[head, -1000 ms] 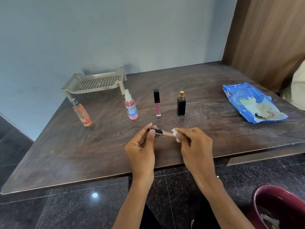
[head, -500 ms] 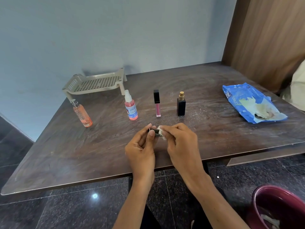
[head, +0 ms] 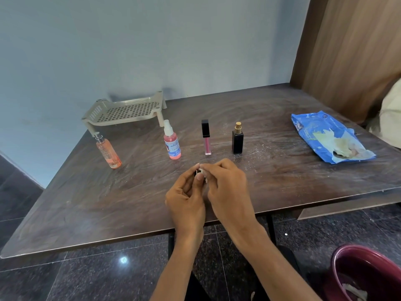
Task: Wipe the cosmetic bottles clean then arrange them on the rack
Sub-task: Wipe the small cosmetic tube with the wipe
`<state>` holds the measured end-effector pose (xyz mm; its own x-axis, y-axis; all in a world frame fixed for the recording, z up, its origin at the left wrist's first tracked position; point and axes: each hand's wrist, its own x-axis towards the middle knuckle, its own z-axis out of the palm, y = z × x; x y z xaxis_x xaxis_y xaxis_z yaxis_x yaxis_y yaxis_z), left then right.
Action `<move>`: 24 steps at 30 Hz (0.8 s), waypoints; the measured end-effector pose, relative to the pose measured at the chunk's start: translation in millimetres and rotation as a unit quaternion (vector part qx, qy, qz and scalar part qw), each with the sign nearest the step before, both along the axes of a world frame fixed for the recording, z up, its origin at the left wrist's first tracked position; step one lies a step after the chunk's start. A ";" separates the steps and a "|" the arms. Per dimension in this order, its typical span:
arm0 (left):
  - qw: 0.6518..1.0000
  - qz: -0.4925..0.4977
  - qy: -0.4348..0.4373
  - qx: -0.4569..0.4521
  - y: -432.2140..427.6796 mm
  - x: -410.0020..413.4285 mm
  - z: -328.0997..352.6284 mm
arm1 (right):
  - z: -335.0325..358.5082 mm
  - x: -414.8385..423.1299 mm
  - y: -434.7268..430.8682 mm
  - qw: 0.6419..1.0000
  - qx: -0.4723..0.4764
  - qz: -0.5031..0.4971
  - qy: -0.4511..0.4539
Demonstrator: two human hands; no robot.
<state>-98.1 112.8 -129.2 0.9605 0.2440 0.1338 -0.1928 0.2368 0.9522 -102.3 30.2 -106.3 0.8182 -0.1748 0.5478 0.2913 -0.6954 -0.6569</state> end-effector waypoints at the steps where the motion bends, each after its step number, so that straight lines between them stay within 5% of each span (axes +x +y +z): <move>1: 1.000 0.002 0.001 -0.001 0.5 0.2 -0.4 | -1.1 1.3 2.2 1.000 0.000 0.002 -0.002; 13: 1.000 -0.006 -0.003 -0.029 -2.7 0.4 0.7 | -20.6 -11.4 -44.6 0.993 0.004 -0.103 0.056; 24: 1.000 0.007 -0.013 0.006 -0.1 0.5 -1.2 | -2.5 0.7 1.3 1.000 -0.003 -0.002 -0.006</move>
<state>-97.6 112.6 -130.4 0.9528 0.2566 0.1625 -0.2218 0.2226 0.9493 -101.7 31.4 -108.8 0.8115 -0.1742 0.5578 0.2964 -0.7000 -0.6497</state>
